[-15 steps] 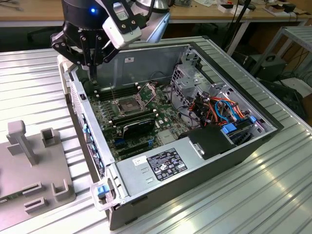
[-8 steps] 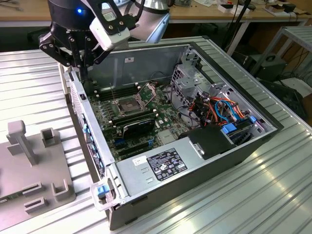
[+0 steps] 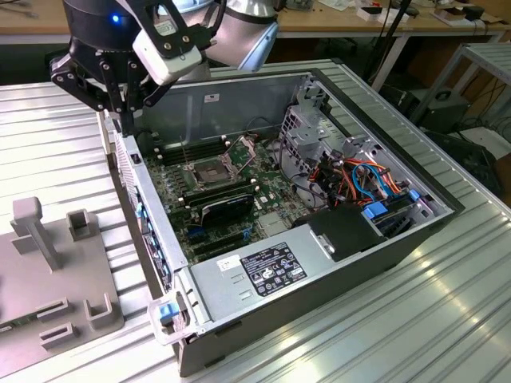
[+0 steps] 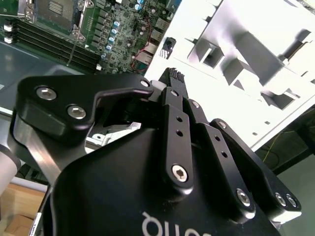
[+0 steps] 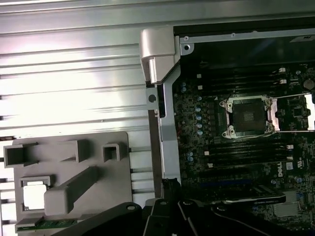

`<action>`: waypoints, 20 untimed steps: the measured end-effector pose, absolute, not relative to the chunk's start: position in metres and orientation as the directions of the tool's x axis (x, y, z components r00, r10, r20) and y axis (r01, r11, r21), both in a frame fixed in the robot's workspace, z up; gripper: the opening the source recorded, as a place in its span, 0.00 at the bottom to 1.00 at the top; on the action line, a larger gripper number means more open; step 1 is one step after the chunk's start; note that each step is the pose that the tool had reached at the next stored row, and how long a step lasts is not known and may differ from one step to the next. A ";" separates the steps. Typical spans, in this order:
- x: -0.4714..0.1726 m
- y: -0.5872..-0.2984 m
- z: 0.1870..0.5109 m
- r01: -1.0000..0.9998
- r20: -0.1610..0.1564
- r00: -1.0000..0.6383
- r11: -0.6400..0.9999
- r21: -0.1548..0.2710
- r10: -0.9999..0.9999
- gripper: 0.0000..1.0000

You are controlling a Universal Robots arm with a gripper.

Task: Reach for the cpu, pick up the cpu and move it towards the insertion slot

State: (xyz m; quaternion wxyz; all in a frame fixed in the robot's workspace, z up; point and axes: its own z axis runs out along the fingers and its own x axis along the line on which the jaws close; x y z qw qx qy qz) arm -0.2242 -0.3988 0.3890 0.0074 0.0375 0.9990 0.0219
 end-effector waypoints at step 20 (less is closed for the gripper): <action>-0.254 -0.399 0.386 0.075 -0.013 -0.997 0.996 0.044 0.075 0.11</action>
